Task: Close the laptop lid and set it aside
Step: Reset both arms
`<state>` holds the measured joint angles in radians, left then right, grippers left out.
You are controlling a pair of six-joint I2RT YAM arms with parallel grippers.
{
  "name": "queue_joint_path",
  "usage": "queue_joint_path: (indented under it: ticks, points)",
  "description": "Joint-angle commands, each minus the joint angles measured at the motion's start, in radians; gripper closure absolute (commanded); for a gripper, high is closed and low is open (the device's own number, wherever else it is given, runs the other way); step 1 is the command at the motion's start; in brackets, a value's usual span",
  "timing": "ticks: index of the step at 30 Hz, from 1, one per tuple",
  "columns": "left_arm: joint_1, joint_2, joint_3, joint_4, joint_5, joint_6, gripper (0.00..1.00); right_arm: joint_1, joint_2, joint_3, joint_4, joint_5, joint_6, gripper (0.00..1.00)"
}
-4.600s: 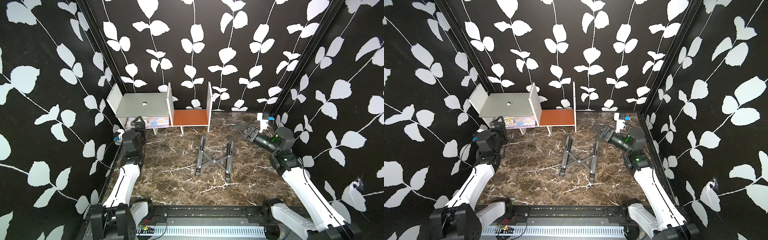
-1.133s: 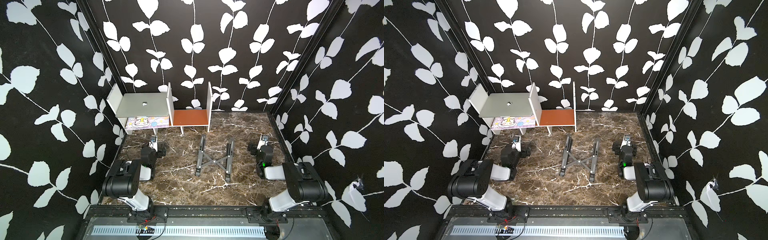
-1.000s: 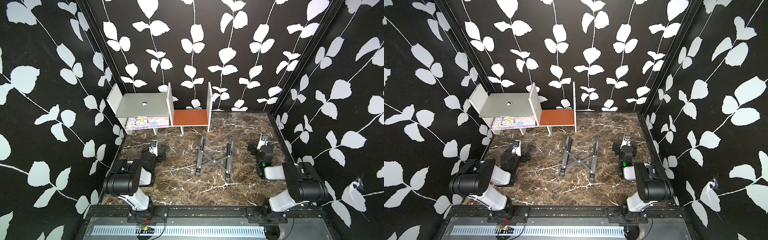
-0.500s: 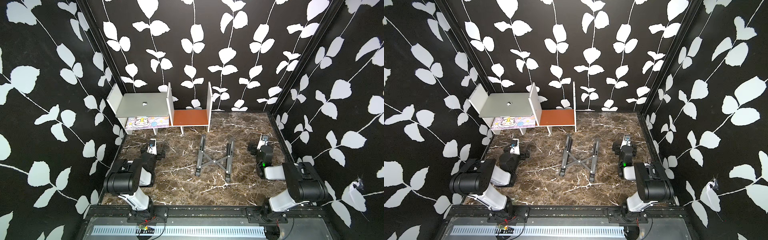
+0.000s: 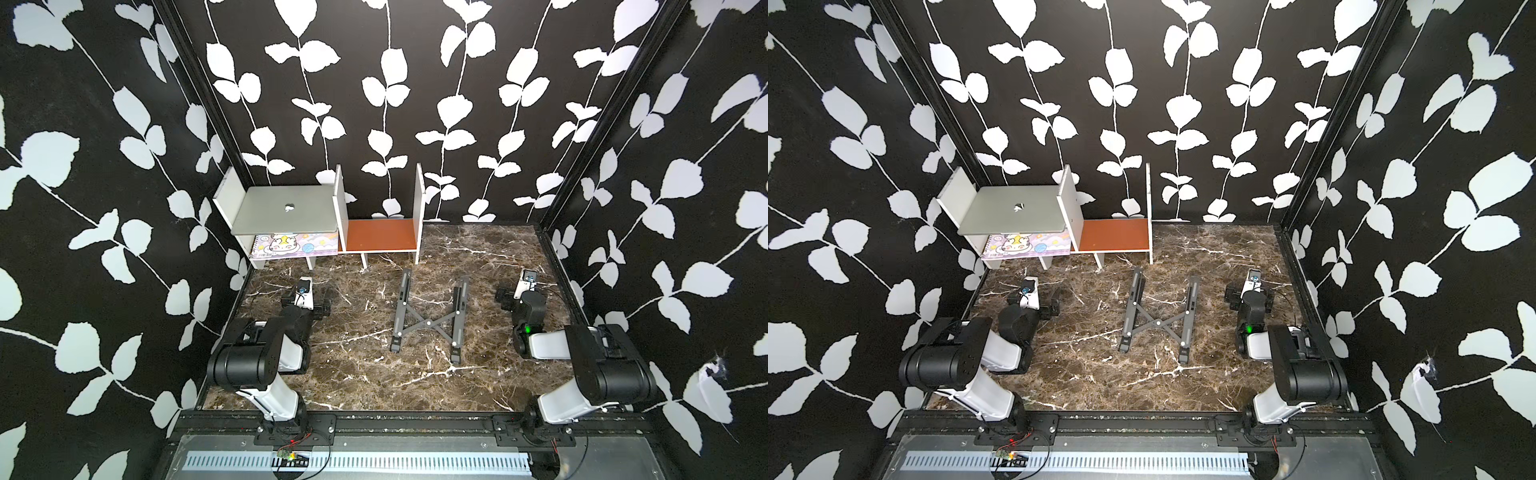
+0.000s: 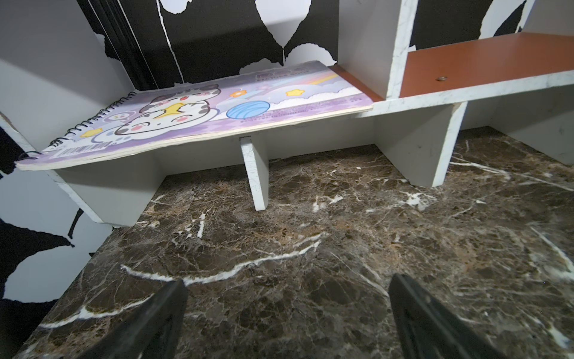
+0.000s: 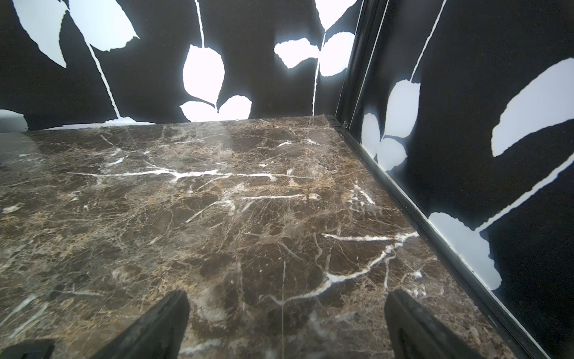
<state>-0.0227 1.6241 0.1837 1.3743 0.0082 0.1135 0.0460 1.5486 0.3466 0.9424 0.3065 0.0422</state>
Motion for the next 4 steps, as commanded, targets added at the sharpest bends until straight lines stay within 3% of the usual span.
queue_joint_path:
  ticks: [1,4]
  points:
    - [0.0,0.001,0.0,0.028,0.015,0.005,0.01,0.002,0.001,0.005,0.046,-0.006,-0.003,0.0]
    - [0.0,-0.002,-0.003,0.029,-0.018,-0.006,0.01,0.002,0.001,0.005,0.046,-0.005,-0.004,0.0]
